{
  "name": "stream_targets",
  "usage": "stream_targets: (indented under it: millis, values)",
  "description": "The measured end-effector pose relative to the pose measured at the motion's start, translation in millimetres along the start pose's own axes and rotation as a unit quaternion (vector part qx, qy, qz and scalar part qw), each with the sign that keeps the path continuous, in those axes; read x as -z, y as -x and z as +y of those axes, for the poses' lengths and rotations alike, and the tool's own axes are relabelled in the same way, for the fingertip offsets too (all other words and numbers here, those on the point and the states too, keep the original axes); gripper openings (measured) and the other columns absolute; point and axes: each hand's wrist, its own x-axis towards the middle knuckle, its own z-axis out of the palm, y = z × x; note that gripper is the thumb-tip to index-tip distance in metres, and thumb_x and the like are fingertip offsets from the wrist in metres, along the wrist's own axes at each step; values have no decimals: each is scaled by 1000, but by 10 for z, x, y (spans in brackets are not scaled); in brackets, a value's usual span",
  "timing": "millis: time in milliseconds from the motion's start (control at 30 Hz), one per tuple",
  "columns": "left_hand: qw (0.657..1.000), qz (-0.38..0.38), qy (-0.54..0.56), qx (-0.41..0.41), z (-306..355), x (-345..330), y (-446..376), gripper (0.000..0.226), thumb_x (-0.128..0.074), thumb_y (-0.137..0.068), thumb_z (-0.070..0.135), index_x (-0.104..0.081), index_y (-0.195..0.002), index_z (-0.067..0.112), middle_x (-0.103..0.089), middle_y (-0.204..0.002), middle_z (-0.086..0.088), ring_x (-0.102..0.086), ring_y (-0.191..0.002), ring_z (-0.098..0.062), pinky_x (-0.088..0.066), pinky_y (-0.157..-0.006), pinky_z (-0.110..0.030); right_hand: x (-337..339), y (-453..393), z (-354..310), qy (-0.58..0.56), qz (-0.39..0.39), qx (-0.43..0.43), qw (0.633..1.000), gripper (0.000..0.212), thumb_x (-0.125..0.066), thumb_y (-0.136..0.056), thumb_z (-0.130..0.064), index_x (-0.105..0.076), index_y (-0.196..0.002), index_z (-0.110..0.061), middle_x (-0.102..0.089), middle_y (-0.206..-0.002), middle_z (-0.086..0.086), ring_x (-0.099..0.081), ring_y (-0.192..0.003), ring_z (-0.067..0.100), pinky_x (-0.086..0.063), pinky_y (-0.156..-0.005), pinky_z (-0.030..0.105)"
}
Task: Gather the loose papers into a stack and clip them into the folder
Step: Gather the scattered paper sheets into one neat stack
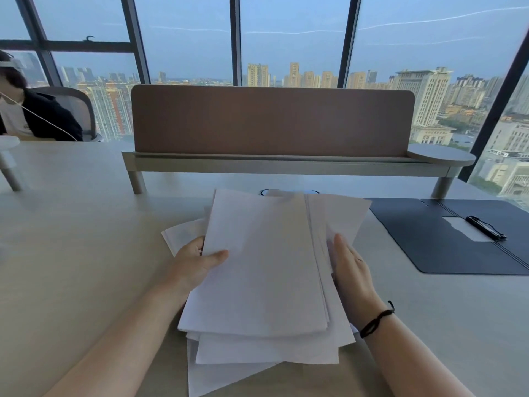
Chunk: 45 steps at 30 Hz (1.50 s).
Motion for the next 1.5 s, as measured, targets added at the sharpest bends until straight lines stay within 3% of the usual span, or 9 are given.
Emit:
stream_targets:
  millis: [167,333,533,733,867,1067,1200,1367,1500]
  values:
    - [998,35,28,-35,25,93,-93,54,-77,-77,-10,-56,-127,-3,-68,-118,-18,-66,-102,-32,-59,-70,-26,120,-129,-55,-79,33,-111,990,25,-56,-97,-15,-67,-114,0,-74,-90,15,-71,-75,34,-61,-67,40]
    - [999,31,14,2,18,319,-144,132,-91,-35,31,-33,-151,3,-57,-142,-12,-63,-120,-34,-52,-99,-51,220,-172,-126,3,8,-133,991,16,-49,-97,-4,-63,-104,0,-67,-85,19,-69,-57,30,-62,-51,38]
    - [993,-107,-42,37,77,388,-67,101,-96,-46,26,-50,-132,5,-72,-120,-17,-72,-103,-37,-59,-87,-52,230,-257,-142,163,-6,-125,979,24,-43,-101,-1,-67,-103,5,-70,-80,21,-68,-59,31,-58,-47,35]
    - [973,-231,-12,21,66,385,-7,62,-90,-67,25,-68,-122,9,-72,-122,-22,-70,-108,-42,-60,-84,-45,147,-311,-128,185,-47,-123,974,29,-45,-101,-4,-69,-115,4,-74,-103,30,-67,-87,39,-55,-87,58]
    - [987,-163,-17,-3,56,350,-61,75,-95,-56,24,-65,-121,3,-74,-117,-21,-75,-96,-33,-62,-72,-37,122,-325,-87,81,-32,-116,989,28,-51,-102,-17,-70,-115,-1,-76,-91,16,-72,-78,33,-59,-74,46]
    - [998,15,46,-36,14,318,-195,47,-74,-76,-7,-62,-121,-6,-65,-125,-29,-76,-70,-9,-61,-65,-22,163,-245,-49,-145,-16,-138,980,34,-45,-105,-21,-65,-128,-7,-59,-89,21,-60,-75,35,-64,-65,48]
    - [986,73,147,2,29,247,-143,24,-62,-93,1,-66,-117,4,-68,-117,-19,-73,-59,-6,-57,-53,-18,70,-116,24,-192,-70,-156,966,34,-40,-106,-13,-66,-128,-13,-62,-66,7,-62,-48,20,-58,-48,27]
    - [959,58,274,42,21,125,-64,46,-61,-90,9,-59,-136,0,-69,-125,-19,-76,-84,-26,-63,-73,-37,-111,59,101,-194,-152,-111,963,41,-57,-89,-2,-69,-127,-10,-71,-122,20,-72,-91,30,-59,-79,40]
    - [952,62,295,51,56,41,-6,37,-62,-94,15,-65,-130,7,-71,-123,-15,-70,-104,-32,-55,-85,-42,-210,134,156,-129,-174,-107,970,34,-45,-99,5,-67,-124,-3,-74,-116,22,-74,-91,32,-62,-76,42]
